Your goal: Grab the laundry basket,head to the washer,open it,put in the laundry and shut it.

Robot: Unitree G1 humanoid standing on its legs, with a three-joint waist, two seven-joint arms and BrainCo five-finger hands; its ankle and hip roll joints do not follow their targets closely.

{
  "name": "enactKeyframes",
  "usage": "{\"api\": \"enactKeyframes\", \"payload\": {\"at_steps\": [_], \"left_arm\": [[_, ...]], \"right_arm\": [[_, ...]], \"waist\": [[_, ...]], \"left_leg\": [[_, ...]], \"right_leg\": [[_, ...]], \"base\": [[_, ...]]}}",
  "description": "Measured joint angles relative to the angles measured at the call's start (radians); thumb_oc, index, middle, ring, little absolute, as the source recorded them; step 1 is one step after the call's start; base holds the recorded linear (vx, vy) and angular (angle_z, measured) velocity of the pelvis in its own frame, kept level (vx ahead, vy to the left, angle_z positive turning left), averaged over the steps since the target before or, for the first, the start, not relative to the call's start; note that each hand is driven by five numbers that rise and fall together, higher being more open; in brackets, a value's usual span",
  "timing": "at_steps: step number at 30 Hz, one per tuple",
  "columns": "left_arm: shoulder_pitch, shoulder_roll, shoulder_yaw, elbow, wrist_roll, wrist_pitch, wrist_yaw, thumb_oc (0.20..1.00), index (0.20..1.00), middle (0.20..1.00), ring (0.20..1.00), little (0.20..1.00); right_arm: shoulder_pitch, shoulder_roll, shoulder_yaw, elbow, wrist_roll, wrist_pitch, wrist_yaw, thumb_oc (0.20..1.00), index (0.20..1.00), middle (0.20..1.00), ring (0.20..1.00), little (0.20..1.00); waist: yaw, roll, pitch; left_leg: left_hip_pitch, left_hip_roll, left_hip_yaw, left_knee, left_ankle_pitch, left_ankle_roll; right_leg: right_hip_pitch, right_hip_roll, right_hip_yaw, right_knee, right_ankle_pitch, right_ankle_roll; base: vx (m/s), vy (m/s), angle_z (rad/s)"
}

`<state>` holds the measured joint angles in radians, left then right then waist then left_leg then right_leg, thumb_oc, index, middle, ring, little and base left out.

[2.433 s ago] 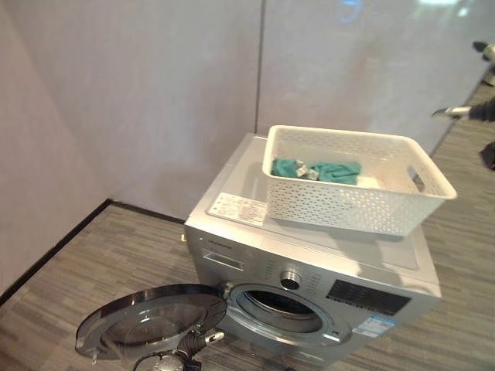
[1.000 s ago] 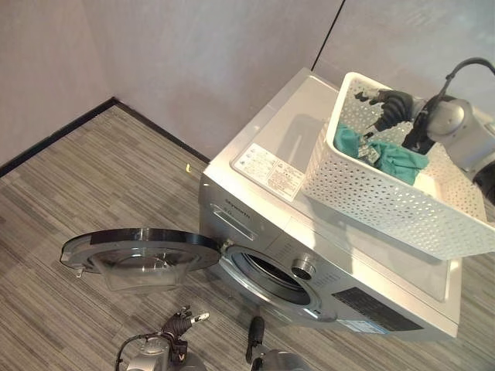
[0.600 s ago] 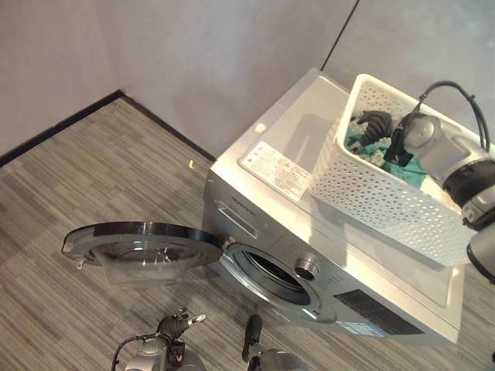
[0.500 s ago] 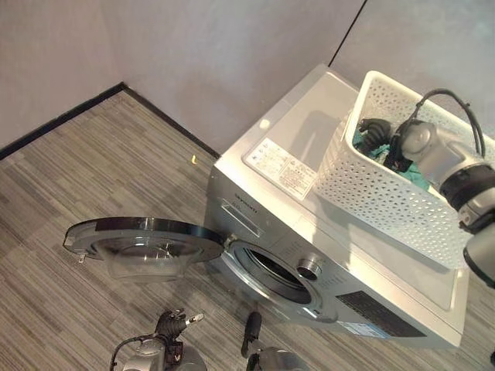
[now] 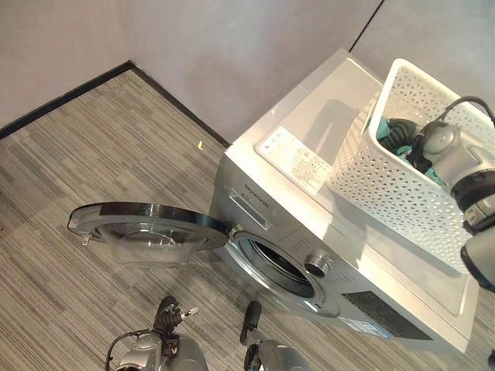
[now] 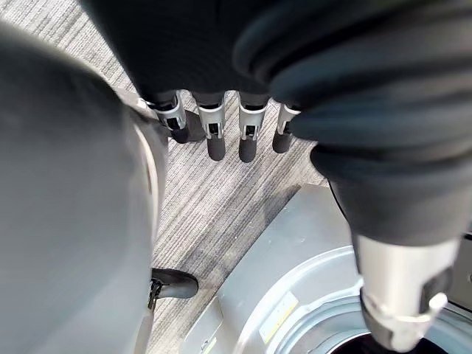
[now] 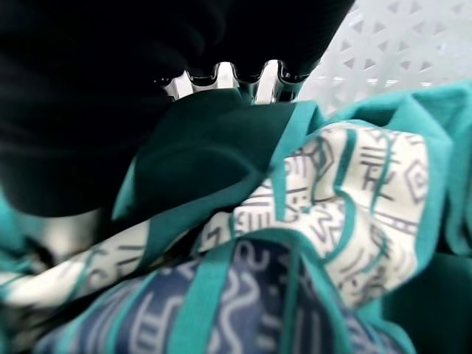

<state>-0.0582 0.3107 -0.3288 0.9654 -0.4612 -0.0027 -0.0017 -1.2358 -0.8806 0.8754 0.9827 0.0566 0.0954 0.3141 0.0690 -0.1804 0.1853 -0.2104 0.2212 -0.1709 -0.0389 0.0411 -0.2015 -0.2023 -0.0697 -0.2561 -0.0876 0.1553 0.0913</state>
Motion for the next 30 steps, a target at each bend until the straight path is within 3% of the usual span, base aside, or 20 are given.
{"api": "enactKeyframes", "payload": {"at_steps": [4,12,16,18,23,30], "left_arm": [[-0.032,-0.028,0.003,0.017,0.0,-0.001,0.0,1.0,1.0,1.0,1.0,1.0],[-0.035,-0.041,0.044,0.077,0.009,-0.003,0.007,1.0,1.0,1.0,1.0,1.0],[-0.018,-0.047,0.073,0.102,0.016,-0.004,0.015,1.0,1.0,1.0,1.0,1.0],[0.001,-0.049,0.082,0.117,0.042,-0.002,0.021,1.0,1.0,1.0,1.0,1.0],[0.026,-0.058,0.091,0.12,0.05,0.0,0.037,1.0,1.0,1.0,1.0,1.0],[0.06,-0.072,0.114,0.113,0.049,0.006,0.064,1.0,1.0,1.0,1.0,1.0]], "right_arm": [[-0.007,-0.026,-0.054,-0.055,0.045,0.009,-0.036,0.2,0.2,0.2,0.2,0.2],[0.007,-0.025,-0.166,-0.054,0.299,-0.014,-0.128,0.2,0.2,0.2,0.2,0.2],[0.008,-0.064,-0.322,-0.15,0.408,-0.043,-0.235,0.2,0.2,0.2,0.2,0.2],[0.022,-0.067,-0.377,-0.204,0.437,-0.075,-0.283,0.2,0.2,0.2,0.2,0.2],[0.132,-0.095,-0.627,-0.374,0.462,-0.166,-0.461,0.2,0.2,0.2,0.2,0.2],[0.255,-0.101,-0.74,-0.523,0.539,-0.247,-0.554,0.2,0.2,0.2,0.2,0.2]], "waist": [[-0.007,0.011,0.005],[-0.041,0.024,0.004],[-0.06,0.024,-0.034],[-0.081,0.025,-0.079],[-0.084,0.031,-0.151],[-0.09,0.061,-0.221]], "left_leg": [[0.02,-0.002,0.016,-0.004,0.0,0.003],[0.105,-0.004,0.047,-0.022,-0.009,0.015],[0.163,-0.003,0.072,-0.047,-0.011,0.019],[0.179,-0.004,0.083,-0.052,-0.014,0.022],[0.229,-0.015,0.095,-0.053,-0.025,0.036],[0.249,-0.032,0.107,-0.058,-0.031,0.045]], "right_leg": [[0.007,-0.002,0.01,0.001,0.011,-0.012],[0.067,-0.004,0.033,0.001,0.007,-0.009],[0.1,-0.003,0.054,0.0,0.0,-0.002],[0.109,-0.006,0.062,0.0,-0.004,0.003],[0.154,-0.016,0.067,0.0,-0.014,0.004],[0.167,-0.033,0.085,-0.008,-0.024,0.014]], "base": [[0.04,0.05,-0.09],[0.07,0.028,-0.09],[0.12,0.046,-0.12],[0.07,0.046,-0.15],[0.06,0.068,-0.02],[0.0,0.076,-0.06]]}}
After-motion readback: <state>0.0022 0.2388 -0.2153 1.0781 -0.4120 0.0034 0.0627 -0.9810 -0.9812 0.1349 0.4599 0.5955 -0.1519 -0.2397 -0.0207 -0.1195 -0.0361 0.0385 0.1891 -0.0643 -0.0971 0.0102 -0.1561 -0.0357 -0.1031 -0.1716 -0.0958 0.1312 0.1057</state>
